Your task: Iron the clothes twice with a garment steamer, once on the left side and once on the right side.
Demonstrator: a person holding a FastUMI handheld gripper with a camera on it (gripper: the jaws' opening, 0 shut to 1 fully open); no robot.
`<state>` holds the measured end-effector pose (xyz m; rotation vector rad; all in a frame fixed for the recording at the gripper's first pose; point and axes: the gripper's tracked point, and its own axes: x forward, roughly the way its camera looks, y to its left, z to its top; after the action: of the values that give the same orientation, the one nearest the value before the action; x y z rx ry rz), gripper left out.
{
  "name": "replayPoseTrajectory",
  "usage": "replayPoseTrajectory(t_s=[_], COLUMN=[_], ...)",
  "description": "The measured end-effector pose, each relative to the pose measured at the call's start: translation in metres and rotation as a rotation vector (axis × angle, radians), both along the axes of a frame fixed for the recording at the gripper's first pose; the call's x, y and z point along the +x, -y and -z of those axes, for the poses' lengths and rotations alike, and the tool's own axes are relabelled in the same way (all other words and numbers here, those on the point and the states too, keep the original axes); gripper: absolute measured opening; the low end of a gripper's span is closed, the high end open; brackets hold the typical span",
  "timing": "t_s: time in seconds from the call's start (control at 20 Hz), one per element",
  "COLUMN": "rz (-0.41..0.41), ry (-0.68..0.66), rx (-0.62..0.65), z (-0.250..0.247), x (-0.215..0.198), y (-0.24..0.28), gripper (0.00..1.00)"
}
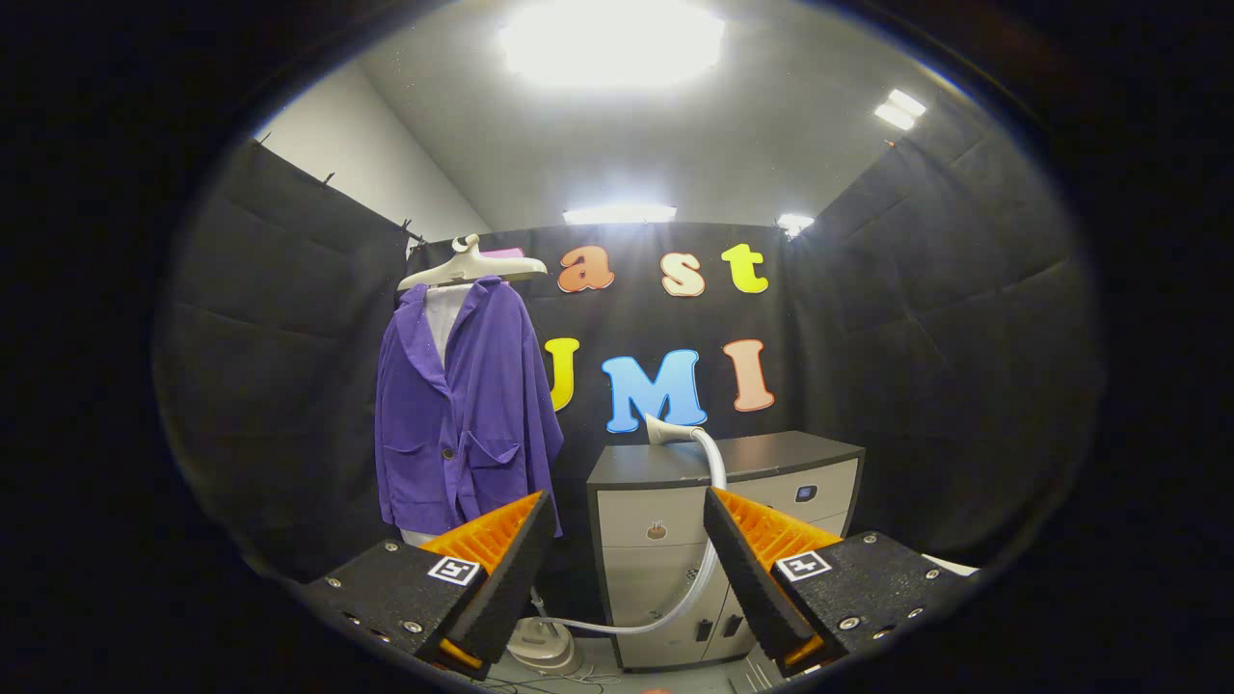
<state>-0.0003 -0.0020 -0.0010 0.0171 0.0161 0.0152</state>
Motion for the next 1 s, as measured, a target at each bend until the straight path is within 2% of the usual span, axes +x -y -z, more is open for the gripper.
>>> replayPoseTrajectory(t_s=[0.7, 1.0], rz=[-0.006, -0.038], ry=[0.013, 0.045], rx=[-0.01, -0.029], z=[-0.011, -0.036], x=[0.009, 0.047], y=[-0.005, 0.0], gripper=[0.95, 0.95])
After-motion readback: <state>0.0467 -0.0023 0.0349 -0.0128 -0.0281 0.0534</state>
